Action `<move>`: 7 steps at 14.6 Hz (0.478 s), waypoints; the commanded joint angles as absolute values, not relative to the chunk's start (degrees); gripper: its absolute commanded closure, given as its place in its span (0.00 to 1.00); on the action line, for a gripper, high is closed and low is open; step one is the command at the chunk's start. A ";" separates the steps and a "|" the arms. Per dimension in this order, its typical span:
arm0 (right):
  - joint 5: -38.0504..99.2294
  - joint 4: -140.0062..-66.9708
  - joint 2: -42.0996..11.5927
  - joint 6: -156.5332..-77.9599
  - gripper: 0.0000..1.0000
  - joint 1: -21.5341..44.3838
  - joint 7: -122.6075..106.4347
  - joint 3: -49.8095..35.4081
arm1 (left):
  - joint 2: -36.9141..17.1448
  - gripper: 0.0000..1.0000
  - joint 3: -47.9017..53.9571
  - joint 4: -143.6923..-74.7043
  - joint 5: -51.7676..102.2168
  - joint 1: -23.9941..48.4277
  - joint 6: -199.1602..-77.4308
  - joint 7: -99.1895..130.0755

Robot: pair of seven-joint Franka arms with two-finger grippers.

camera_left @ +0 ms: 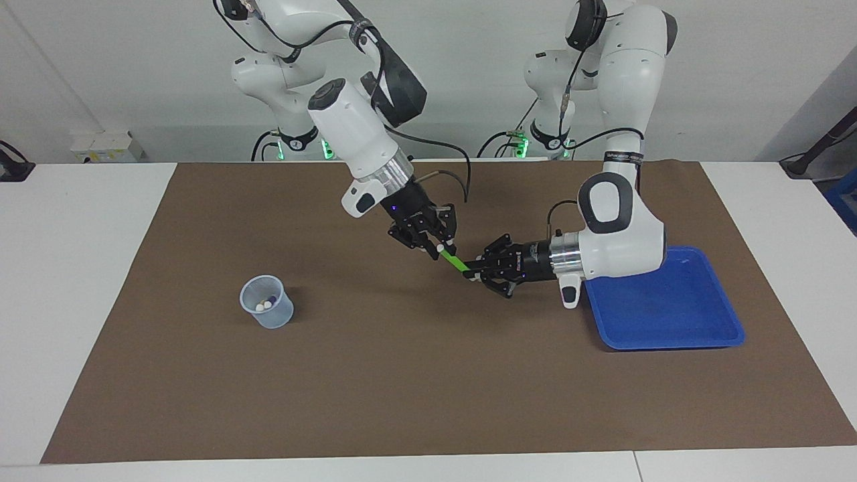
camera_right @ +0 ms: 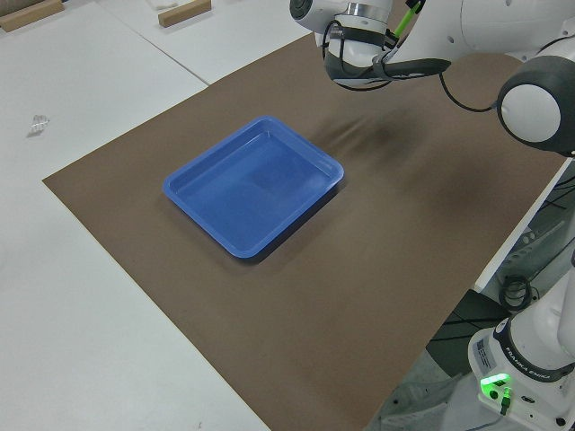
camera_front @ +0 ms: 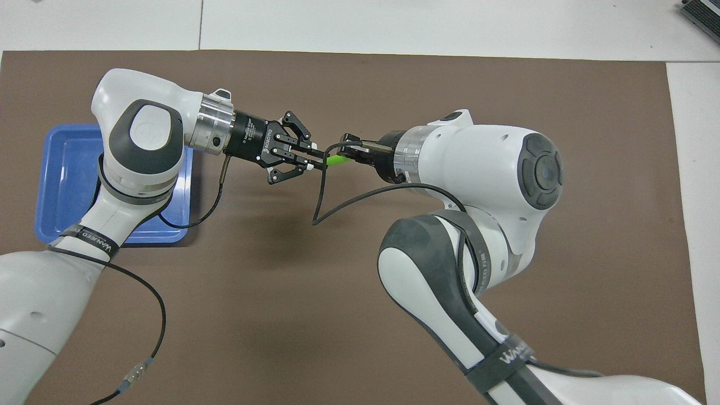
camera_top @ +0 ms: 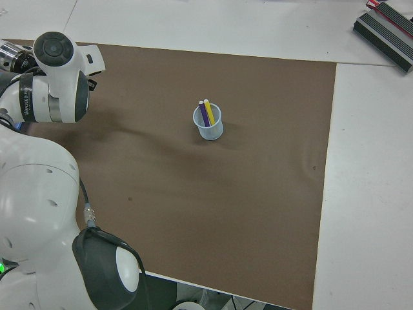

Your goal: Transfer and insert pens with both arms

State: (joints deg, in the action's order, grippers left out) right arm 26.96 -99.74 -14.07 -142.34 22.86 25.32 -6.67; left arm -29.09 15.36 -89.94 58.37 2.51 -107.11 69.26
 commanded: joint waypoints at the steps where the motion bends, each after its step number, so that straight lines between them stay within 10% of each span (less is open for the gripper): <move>1: 25.84 -98.53 -14.85 -141.77 1.00 22.06 24.61 -7.03 | -27.07 1.00 14.94 -91.76 59.50 2.90 -108.37 70.14; 6: 25.66 -98.53 -14.85 -140.80 1.00 21.97 24.70 -6.94 | -26.98 0.96 14.94 -91.49 59.24 2.90 -108.46 70.58; 7: 25.32 -98.53 -14.85 -140.80 1.00 21.89 24.61 -6.86 | -26.72 0.52 14.94 -91.49 59.15 2.90 -108.46 70.58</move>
